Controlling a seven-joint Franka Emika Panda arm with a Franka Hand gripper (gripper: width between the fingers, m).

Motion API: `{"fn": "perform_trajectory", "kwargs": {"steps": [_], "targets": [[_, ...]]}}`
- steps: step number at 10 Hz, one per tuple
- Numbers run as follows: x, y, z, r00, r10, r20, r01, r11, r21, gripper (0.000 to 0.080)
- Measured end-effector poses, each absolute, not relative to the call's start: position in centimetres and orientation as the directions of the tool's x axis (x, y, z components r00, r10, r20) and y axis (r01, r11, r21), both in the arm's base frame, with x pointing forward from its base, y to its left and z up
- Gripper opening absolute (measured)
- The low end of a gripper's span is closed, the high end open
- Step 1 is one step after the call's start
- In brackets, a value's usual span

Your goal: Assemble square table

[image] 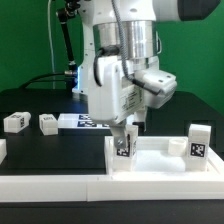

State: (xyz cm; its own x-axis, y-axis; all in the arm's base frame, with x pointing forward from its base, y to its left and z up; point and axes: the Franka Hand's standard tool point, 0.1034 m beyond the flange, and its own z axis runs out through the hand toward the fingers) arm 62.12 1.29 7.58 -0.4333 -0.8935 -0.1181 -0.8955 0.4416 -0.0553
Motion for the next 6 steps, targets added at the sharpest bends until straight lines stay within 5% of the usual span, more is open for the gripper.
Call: {"fn": "perform_trajectory", "kwargs": {"steps": [3, 6], "targets": [[61.6, 4.4, 10.6, -0.398, -0.904, -0.158, -0.909, 0.412, -0.067, 0.0648], [61.5, 4.2, 10.2, -0.400, -0.904, -0.153, -0.909, 0.413, -0.064, 0.0648]]}}
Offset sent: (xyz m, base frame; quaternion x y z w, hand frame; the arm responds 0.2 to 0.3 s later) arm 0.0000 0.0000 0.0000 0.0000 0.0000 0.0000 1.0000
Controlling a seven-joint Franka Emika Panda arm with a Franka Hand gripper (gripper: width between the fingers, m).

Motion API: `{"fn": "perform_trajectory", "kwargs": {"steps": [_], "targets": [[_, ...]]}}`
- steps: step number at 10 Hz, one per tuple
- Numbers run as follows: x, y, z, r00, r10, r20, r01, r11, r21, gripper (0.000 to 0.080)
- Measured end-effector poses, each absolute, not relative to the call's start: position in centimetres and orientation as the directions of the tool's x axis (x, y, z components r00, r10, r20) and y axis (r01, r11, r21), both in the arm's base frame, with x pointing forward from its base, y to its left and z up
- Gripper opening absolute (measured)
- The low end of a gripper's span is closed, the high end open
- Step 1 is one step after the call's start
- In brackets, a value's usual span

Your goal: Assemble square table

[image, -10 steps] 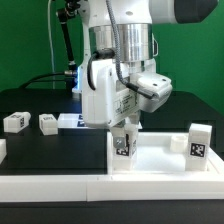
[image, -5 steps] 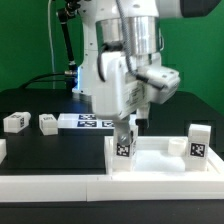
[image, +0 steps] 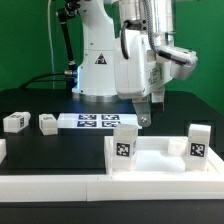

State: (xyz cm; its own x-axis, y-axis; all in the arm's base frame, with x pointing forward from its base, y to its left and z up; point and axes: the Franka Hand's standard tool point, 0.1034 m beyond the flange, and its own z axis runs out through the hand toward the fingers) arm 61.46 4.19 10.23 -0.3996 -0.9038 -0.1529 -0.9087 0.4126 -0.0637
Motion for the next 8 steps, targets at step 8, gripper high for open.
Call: {"fn": "perform_trajectory", "kwargs": {"steps": [8], "targets": [[54.2, 5.2, 7.5, -0.169, -0.976, -0.135, -0.986, 0.169, 0.013, 0.0648]]}}
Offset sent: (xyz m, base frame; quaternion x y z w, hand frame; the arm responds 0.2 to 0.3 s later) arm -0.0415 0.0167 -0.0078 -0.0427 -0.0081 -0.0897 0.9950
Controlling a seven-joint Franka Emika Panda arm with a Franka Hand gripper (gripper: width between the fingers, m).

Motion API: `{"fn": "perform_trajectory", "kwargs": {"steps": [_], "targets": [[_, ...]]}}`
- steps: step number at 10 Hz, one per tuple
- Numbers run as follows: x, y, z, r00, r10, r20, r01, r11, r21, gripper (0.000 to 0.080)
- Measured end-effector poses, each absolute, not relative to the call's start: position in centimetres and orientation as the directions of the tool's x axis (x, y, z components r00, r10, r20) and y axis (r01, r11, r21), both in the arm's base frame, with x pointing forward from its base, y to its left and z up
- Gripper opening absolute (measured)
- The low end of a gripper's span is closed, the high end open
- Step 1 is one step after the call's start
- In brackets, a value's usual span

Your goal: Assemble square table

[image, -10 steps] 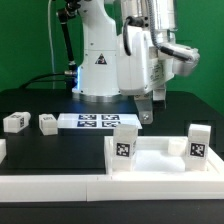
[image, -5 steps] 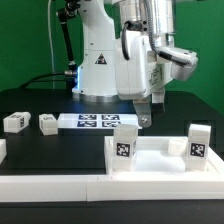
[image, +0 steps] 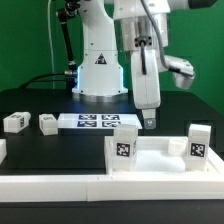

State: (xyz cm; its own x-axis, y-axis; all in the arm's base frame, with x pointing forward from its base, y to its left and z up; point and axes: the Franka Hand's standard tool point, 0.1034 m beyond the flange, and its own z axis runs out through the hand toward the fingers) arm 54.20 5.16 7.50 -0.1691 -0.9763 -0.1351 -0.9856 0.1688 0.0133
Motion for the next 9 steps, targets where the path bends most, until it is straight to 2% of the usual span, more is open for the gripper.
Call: {"fn": "perform_trajectory", "kwargs": {"steps": [5, 6, 8, 9], "targets": [[54.2, 5.2, 7.3, -0.168, -0.977, -0.133, -0.986, 0.168, 0.015, 0.0648], [53.7, 5.7, 6.8, -0.159, -0.979, -0.126, -0.987, 0.158, 0.019, 0.0648], [51.5, 6.4, 5.1, -0.135, -0.988, -0.078, -0.990, 0.137, -0.014, 0.0648], [50.7, 6.9, 4.4, -0.124, -0.990, -0.068, -0.992, 0.124, -0.001, 0.0648]]}}
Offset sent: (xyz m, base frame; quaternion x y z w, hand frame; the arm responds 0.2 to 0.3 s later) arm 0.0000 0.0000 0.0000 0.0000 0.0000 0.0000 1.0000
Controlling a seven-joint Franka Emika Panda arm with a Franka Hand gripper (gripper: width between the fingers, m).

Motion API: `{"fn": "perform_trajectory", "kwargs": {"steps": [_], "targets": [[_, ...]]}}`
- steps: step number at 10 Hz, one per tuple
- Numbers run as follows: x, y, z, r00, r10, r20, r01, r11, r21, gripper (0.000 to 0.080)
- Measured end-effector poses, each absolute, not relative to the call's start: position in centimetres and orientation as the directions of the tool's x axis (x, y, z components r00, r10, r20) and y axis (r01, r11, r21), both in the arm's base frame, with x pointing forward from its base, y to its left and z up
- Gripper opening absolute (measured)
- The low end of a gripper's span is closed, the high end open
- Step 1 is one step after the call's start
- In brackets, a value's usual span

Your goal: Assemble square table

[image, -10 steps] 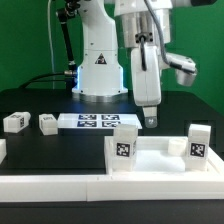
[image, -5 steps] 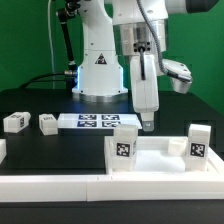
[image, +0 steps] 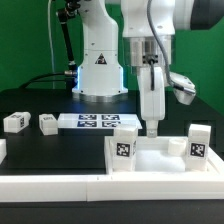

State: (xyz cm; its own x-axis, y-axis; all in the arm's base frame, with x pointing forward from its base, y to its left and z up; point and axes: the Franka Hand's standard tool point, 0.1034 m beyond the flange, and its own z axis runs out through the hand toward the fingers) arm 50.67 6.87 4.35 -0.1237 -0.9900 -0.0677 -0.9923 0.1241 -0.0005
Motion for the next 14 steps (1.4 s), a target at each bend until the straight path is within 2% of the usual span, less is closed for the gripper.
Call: {"fn": "perform_trajectory", "kwargs": {"steps": [2, 4, 7, 10, 12, 13, 14], "targets": [[50.0, 7.3, 3.2, -0.108, -0.993, -0.052, -0.994, 0.107, 0.017, 0.0648], [49.9, 7.5, 2.6, -0.097, -0.995, -0.037, -0.995, 0.097, 0.006, 0.0648], [49.0, 7.2, 0.7, -0.083, -0.996, -0.009, -0.996, 0.083, 0.032, 0.0648], [48.9, 6.9, 0.6, -0.084, -0.996, -0.004, -0.996, 0.084, 0.031, 0.0648], [48.9, 6.9, 0.5, -0.084, -0.996, -0.004, -0.996, 0.084, 0.031, 0.0386], [48.9, 6.9, 0.5, -0.084, -0.996, -0.004, -0.996, 0.084, 0.031, 0.0386], [48.9, 6.9, 0.5, -0.084, -0.996, -0.004, -0.996, 0.084, 0.031, 0.0201]]}}
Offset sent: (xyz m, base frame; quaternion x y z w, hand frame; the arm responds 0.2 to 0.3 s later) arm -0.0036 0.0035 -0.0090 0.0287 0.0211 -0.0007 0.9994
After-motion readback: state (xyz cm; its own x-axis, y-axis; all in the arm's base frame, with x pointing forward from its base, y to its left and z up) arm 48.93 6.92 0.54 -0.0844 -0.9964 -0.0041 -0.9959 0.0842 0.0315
